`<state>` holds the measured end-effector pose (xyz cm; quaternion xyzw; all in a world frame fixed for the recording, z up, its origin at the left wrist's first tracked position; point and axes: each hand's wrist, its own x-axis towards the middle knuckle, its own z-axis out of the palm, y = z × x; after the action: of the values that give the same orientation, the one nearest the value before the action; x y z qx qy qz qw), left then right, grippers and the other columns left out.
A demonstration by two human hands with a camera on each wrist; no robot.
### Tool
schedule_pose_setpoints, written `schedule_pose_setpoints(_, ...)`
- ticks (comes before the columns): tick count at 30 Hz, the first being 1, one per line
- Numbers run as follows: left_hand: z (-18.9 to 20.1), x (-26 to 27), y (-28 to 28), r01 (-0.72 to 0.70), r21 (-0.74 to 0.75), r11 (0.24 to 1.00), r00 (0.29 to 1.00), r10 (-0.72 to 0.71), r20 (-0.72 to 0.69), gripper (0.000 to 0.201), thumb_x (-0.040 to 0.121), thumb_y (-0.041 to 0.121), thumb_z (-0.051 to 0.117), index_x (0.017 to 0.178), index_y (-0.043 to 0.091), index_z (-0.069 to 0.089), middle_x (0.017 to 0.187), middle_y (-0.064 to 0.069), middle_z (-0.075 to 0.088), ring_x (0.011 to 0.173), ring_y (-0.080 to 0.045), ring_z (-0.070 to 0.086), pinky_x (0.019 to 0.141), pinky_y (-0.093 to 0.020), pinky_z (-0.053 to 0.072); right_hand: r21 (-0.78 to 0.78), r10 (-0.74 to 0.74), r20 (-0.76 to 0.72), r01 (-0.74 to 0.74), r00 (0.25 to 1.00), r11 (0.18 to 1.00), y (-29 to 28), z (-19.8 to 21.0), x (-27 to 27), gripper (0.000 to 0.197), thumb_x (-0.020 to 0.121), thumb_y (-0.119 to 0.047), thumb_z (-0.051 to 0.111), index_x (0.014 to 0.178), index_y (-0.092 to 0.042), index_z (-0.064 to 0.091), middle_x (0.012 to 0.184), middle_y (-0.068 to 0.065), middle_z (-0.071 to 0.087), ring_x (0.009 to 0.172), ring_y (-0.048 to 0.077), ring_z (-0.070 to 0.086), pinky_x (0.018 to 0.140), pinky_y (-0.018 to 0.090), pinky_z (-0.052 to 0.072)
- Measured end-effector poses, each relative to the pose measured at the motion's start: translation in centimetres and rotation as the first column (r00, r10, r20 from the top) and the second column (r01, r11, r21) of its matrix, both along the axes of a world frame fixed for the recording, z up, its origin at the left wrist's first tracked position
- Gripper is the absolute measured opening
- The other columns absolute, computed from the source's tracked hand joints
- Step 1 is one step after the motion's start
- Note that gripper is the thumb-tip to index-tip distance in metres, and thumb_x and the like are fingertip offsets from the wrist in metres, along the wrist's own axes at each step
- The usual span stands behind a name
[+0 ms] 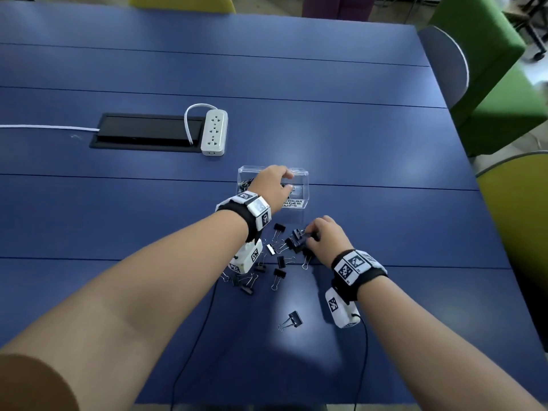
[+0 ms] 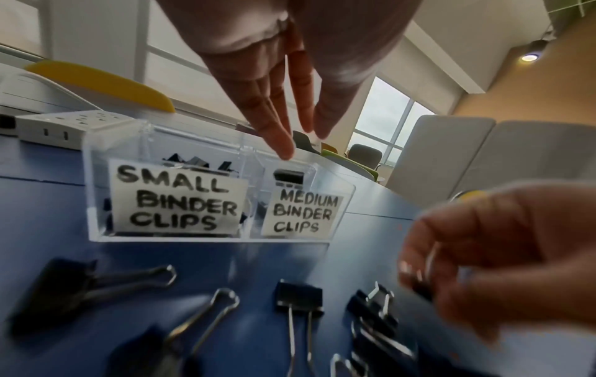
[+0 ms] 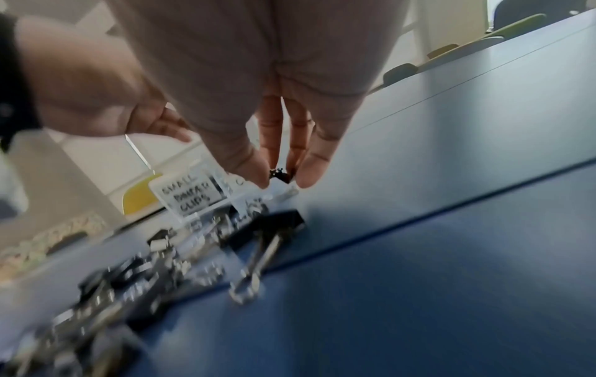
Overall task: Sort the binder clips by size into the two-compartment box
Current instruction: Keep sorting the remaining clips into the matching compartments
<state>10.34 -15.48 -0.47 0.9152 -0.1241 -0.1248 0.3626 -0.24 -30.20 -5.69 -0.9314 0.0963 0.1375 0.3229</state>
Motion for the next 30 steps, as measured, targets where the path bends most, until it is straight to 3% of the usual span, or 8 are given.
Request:
schedule_pose_setpoints(5, -1.6, -4.1, 2.5, 0.027, 0.039, 0.999, 1.0, -0.027, -0.001, 0.012, 0.087, 0.009, 0.057, 0.097, 0.014, 0.063, 0.1, 0.0, 0.055, 0.074, -0.012, 0.053, 0.079, -0.028, 0.05, 0.096, -0.166, 0.115, 0.155, 0.979, 0.983, -0.4, 2.0, 2.3, 0.012, 0.085, -0.011, 0.051, 0.089, -0.012, 0.063, 0.099, 0.007, 0.062, 0.089, 0.023, 0.057, 0.085, 0.031, 0.047)
schedule_pose_setpoints(9, -4.0, -7.5, 3.7, 0.169, 0.206, 0.964, 0.981, -0.145, -0.126, 0.02, 0.089, 0.016, 0.056, 0.109, 0.018, 0.059, 0.113, -0.002, 0.052, 0.095, -0.02, 0.058, 0.085, -0.037, 0.052, 0.06, -0.153, 0.163, 0.145, 0.975, 0.988, 0.3, 3.2, 4.8, 0.019, 0.09, -0.012, 0.048, 0.098, -0.008, 0.064, 0.108, 0.01, 0.063, 0.101, 0.025, 0.057, 0.086, 0.024, 0.038)
schedule_pose_setpoints(12, -5.1, -8.9, 4.1, 0.224, 0.264, 0.938, 0.969, -0.185, -0.163, 0.029, 0.089, 0.017, 0.057, 0.117, 0.017, 0.056, 0.12, -0.006, 0.049, 0.105, -0.025, 0.055, 0.088, -0.041, 0.051, 0.04, -0.12, 0.171, 0.115, 0.978, 0.993, 0.9, 3.7, 6.5, 0.024, 0.089, -0.01, 0.047, 0.109, -0.008, 0.061, 0.114, 0.011, 0.062, 0.106, 0.026, 0.057, 0.095, 0.029, 0.041)
schedule_pose_setpoints(15, -5.8, -9.7, 4.4, 0.252, 0.263, 0.931, 0.963, -0.216, -0.159, 0.03, 0.088, 0.016, 0.058, 0.118, 0.012, 0.057, 0.12, -0.009, 0.05, 0.11, -0.027, 0.052, 0.095, -0.041, 0.048, 0.058, -0.134, 0.18, 0.126, 0.975, 0.99, 1.1, 3.9, 6.7, 0.027, 0.089, -0.01, 0.047, 0.113, -0.01, 0.058, 0.112, 0.009, 0.06, 0.093, 0.021, 0.058, 0.093, 0.029, 0.044)
schedule_pose_setpoints(18, -6.2, -10.0, 4.7, 0.256, 0.255, 0.932, 0.963, -0.224, -0.147, 0.025, 0.088, 0.013, 0.058, 0.113, 0.009, 0.059, 0.117, -0.01, 0.051, 0.109, -0.028, 0.052, 0.095, -0.042, 0.048, 0.036, -0.109, 0.218, 0.103, 0.97, 0.994, 1.2, 3.5, 5.4, 0.024, 0.085, -0.006, 0.048, 0.105, -0.01, 0.061, 0.101, 0.006, 0.055, 0.081, 0.016, 0.051, 0.09, 0.029, 0.046)
schedule_pose_setpoints(21, -6.2, -10.0, 4.9, 0.255, 0.27, 0.928, 0.966, -0.232, -0.115, 0.02, 0.088, 0.014, 0.058, 0.107, 0.01, 0.06, 0.115, -0.009, 0.052, 0.109, -0.027, 0.051, 0.094, -0.042, 0.048, -0.041, 0.048, 0.12, -0.043, 0.992, 0.998, 1.6, 2.0, 3.2, 0.027, 0.081, -0.001, 0.049, 0.1, -0.012, 0.064, 0.099, 0.005, 0.055, 0.086, 0.017, 0.05, 0.092, 0.029, 0.045)
schedule_pose_setpoints(25, -5.7, -9.9, 5.0, 0.25, 0.273, 0.929, 0.968, -0.242, -0.065, 0.02, 0.084, 0.012, 0.056, 0.104, 0.011, 0.058, 0.11, -0.009, 0.053, 0.109, -0.028, 0.049, 0.093, -0.04, 0.046, -0.112, 0.238, -0.09, -0.248, 0.967, 0.962, 2.0, 0.1, 1.2, 0.043, 0.08, 0.001, 0.051, 0.119, -0.017, 0.059, 0.121, 0.004, 0.051, 0.118, 0.024, 0.041, 0.099, 0.039, 0.044)
schedule_pose_setpoints(30, -5.0, -8.9, 4.5, 0.189, 0.192, 0.963, 0.982, -0.188, -0.024, 0.035, 0.081, 0.007, 0.054, 0.115, 0.011, 0.055, 0.114, -0.009, 0.052, 0.11, -0.026, 0.048, 0.093, -0.04, 0.046, -0.15, 0.186, -0.073, -0.195, 0.98, 0.969, 1.7, 0.1, 1.1, 0.032, 0.082, -0.003, 0.052, 0.112, -0.014, 0.058, 0.115, 0.005, 0.053, 0.117, 0.023, 0.038, 0.094, 0.041, 0.046)
